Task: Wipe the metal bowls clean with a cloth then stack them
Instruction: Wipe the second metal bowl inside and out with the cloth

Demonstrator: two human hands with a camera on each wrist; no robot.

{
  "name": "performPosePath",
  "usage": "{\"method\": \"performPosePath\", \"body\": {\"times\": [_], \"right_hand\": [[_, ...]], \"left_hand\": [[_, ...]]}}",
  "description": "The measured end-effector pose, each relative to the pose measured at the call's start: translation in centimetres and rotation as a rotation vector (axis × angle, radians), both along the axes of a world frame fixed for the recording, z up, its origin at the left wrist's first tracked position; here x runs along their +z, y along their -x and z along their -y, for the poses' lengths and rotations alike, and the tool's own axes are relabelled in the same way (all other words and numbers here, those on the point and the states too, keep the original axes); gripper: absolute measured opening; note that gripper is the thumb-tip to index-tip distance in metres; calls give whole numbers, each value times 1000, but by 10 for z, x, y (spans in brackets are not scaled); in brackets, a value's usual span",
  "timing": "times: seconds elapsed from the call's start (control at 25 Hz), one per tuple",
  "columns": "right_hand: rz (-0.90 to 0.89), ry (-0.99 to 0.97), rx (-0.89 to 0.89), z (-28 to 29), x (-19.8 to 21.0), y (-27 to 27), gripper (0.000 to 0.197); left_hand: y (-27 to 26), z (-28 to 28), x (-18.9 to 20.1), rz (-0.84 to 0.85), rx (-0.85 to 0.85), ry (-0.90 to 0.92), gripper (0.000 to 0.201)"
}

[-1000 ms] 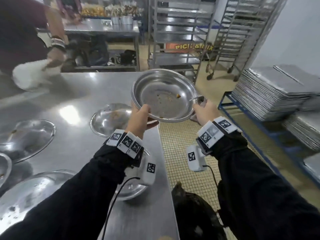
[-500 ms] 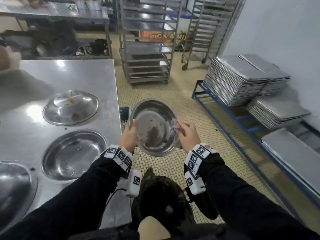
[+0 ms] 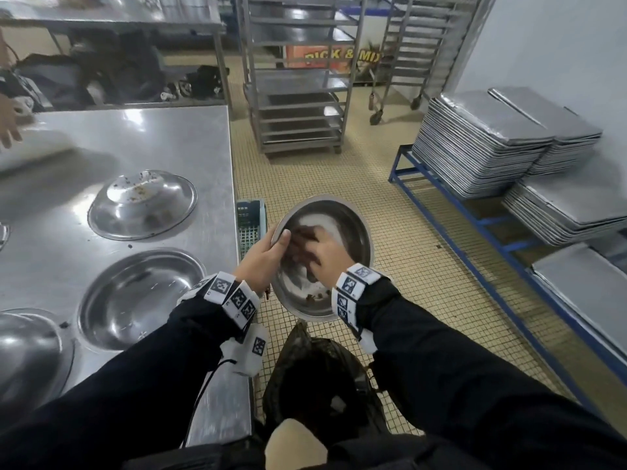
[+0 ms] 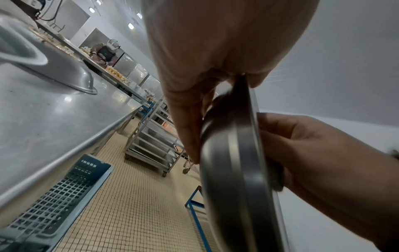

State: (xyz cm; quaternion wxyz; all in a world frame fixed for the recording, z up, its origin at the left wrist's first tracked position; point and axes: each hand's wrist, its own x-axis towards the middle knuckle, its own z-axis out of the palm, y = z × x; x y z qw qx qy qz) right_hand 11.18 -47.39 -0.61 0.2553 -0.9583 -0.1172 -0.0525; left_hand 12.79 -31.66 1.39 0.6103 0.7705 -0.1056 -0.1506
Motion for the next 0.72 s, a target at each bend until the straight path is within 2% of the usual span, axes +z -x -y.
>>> {"method": "performPosePath", "body": {"times": [0.08, 0.16, 0.28, 0.36, 0.44, 0.48, 0.6, 0.72], "right_hand": [[-54, 59, 136, -4, -8, 12, 38], [-53, 14, 167, 2, -16, 24, 29], [60, -25, 21, 27, -5, 21, 25], [169, -156, -103, 48, 16, 5, 30], [229, -131, -132, 66, 30, -10, 30], [226, -49, -125, 74, 33, -15, 27], [84, 127, -120, 84, 17, -13, 23], [-123, 53, -96, 71, -2, 3, 38]], "left_hand": [[-5, 1, 6, 6, 1, 36, 31], [-12, 2, 12, 51, -9, 4, 39], [-19, 2, 18, 62, -42, -30, 39], [-24, 5, 21, 78, -63, -53, 35], [-27, 10, 23, 118, -61, -96, 34], [-28, 13, 23, 137, -55, -109, 33], [-28, 20, 26, 182, -33, -85, 25], [-31, 24, 23, 218, -62, -45, 35]]}}
